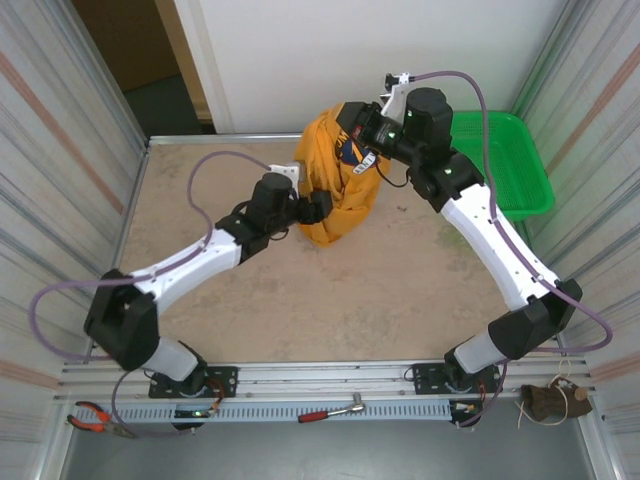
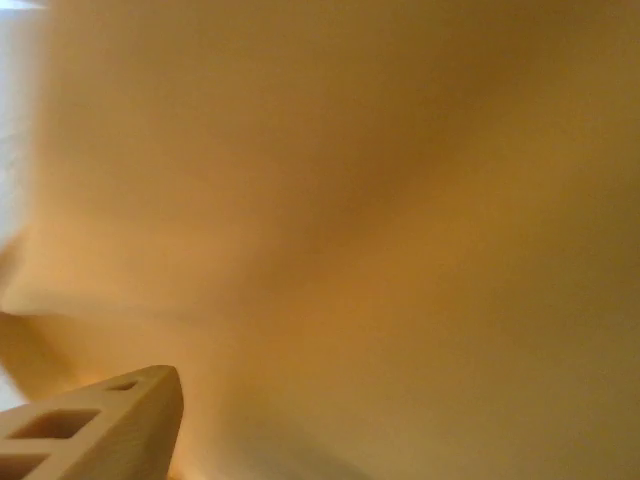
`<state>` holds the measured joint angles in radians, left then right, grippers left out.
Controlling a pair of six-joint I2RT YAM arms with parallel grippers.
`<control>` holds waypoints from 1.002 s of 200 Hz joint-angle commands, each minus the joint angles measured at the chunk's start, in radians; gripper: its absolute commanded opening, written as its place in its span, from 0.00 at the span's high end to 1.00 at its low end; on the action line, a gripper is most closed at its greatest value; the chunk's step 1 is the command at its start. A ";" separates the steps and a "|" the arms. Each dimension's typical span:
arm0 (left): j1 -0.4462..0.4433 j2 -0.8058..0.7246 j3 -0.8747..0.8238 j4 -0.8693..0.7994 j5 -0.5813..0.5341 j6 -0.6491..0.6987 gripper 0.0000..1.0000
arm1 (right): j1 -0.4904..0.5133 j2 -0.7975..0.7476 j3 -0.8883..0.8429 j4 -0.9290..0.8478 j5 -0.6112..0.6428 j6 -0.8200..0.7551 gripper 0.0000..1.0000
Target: Fold the inside-out t-shirt
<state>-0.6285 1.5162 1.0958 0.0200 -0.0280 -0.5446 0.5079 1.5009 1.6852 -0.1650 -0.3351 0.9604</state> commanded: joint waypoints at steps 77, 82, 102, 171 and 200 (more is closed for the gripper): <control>0.332 0.059 -0.049 -0.087 0.177 -0.050 0.32 | -0.034 -0.143 0.084 0.002 -0.047 -0.026 1.00; 0.331 0.021 -0.070 -0.087 0.183 -0.044 0.31 | -0.039 -0.142 0.080 0.002 -0.057 -0.028 1.00; 0.312 -0.182 -0.160 -0.106 0.191 -0.033 0.26 | -0.065 -0.143 0.060 0.018 -0.115 -0.038 1.00; 0.226 -0.351 0.058 -0.085 0.328 -0.080 0.14 | -0.092 -0.160 -0.024 0.043 -0.205 -0.040 1.00; 0.173 -0.222 0.184 -0.048 0.397 -0.121 0.13 | -0.092 -0.179 -0.070 0.060 -0.196 -0.030 1.00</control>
<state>-0.4164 1.1957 1.2175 -0.0418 0.2703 -0.6315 0.4183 1.3735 1.6341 -0.1833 -0.5030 0.9489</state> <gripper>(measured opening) 0.867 0.056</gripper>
